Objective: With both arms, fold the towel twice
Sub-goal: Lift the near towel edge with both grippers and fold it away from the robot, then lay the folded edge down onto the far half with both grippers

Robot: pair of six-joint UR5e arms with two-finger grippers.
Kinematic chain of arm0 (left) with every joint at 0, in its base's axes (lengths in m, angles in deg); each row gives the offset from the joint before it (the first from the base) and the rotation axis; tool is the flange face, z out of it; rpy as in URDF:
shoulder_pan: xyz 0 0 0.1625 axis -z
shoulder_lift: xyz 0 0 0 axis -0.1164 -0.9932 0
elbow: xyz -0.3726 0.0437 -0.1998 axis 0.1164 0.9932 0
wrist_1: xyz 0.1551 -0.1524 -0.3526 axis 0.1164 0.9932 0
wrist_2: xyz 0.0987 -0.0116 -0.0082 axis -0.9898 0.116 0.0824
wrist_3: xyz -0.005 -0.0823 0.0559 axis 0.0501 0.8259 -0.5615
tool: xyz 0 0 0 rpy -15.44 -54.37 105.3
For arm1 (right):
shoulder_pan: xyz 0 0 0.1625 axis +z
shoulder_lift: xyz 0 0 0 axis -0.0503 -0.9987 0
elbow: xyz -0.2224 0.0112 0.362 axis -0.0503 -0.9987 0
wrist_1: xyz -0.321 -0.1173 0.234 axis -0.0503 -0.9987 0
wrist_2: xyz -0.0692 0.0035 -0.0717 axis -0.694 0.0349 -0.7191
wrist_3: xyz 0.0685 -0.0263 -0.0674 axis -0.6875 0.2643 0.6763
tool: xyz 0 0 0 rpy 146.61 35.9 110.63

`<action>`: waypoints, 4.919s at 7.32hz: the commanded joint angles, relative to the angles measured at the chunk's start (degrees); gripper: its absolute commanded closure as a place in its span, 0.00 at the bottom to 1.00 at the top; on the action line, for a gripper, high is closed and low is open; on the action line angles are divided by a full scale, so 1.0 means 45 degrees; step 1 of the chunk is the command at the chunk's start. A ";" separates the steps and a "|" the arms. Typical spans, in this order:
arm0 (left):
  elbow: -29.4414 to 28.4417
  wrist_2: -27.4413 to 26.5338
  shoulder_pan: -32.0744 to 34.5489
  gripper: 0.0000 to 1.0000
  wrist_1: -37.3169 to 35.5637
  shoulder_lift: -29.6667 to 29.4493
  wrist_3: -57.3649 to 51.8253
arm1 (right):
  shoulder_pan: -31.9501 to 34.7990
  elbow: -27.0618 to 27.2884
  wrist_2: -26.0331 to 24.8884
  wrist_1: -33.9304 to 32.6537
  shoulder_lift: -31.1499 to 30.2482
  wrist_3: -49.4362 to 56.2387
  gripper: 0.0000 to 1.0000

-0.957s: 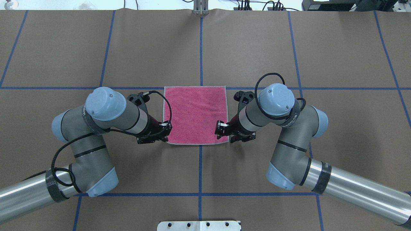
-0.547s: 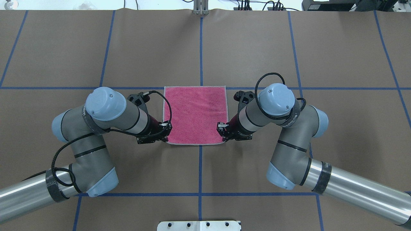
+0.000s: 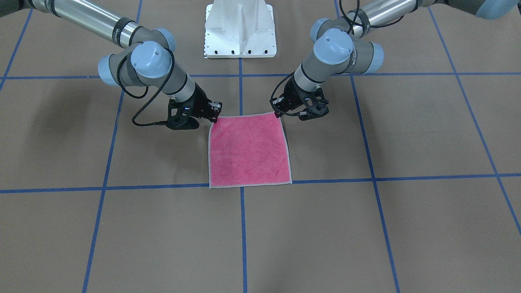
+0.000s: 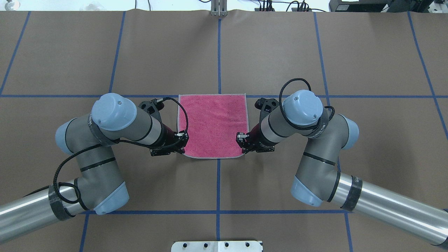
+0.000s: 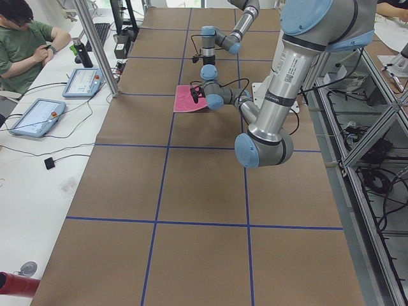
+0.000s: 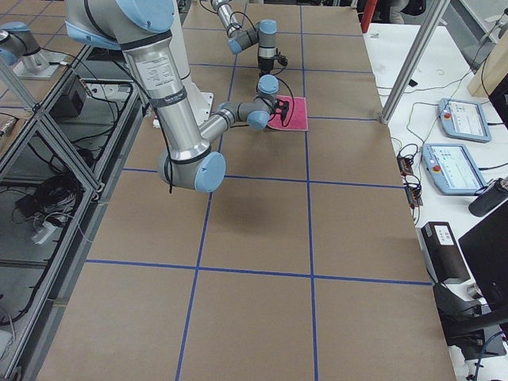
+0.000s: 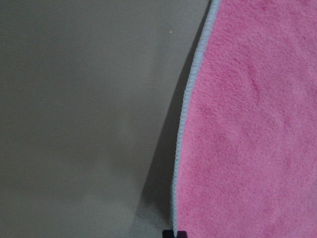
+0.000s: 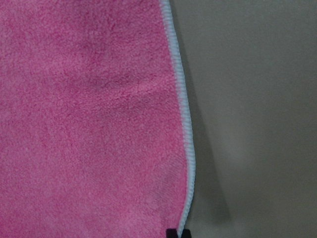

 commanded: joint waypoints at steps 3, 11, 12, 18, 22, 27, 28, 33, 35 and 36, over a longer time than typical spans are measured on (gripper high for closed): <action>0.0050 0.0055 0.0582 1.00 -0.0003 -0.0021 -0.0059 | 0.0656 0.0084 -0.0014 0.0487 0.0035 -0.0008 1.00; -0.0417 -0.0042 0.1307 1.00 0.0017 -0.0196 -0.0039 | 0.1321 -0.0656 -0.1066 0.0468 0.0504 -0.0008 1.00; -0.0650 -0.0081 0.1327 1.00 0.0017 -0.0428 -0.0039 | 0.1322 -0.0755 -0.1379 0.0468 0.0620 -0.0085 1.00; -0.1843 -0.0082 0.2165 1.00 0.0251 -0.1193 -0.0059 | 0.1341 -0.1008 -0.2023 0.0467 0.1109 -0.0535 1.00; -0.2310 -0.0082 0.2225 1.00 0.0251 -0.1639 -0.0059 | 0.1516 -0.1225 -0.2124 0.0468 0.1461 -0.0828 1.00; -0.2585 -0.0082 0.2225 1.00 0.0270 -0.1778 -0.0020 | 0.1634 -0.1791 -0.2182 0.0487 0.1754 -0.0828 1.00; -0.2741 -0.0082 0.2244 1.00 0.0271 -0.1875 -0.0039 | 0.1634 -0.1791 -0.2240 0.0487 0.1870 -0.0828 1.00; -0.3406 -0.0082 0.2401 1.00 0.0563 -0.2150 -0.0020 | 0.1615 -0.2122 -0.2630 0.0506 0.1930 -0.0828 1.00; -0.3445 -0.0082 0.2401 1.00 0.0583 -0.2169 -0.0020 | 0.1615 -0.2338 -0.2768 0.0507 0.2027 -0.0808 1.00; -0.3446 -0.0082 0.2401 1.00 0.0564 -0.2169 -0.0020 | 0.1595 -0.2338 -0.2768 0.0507 0.2105 -0.0808 1.00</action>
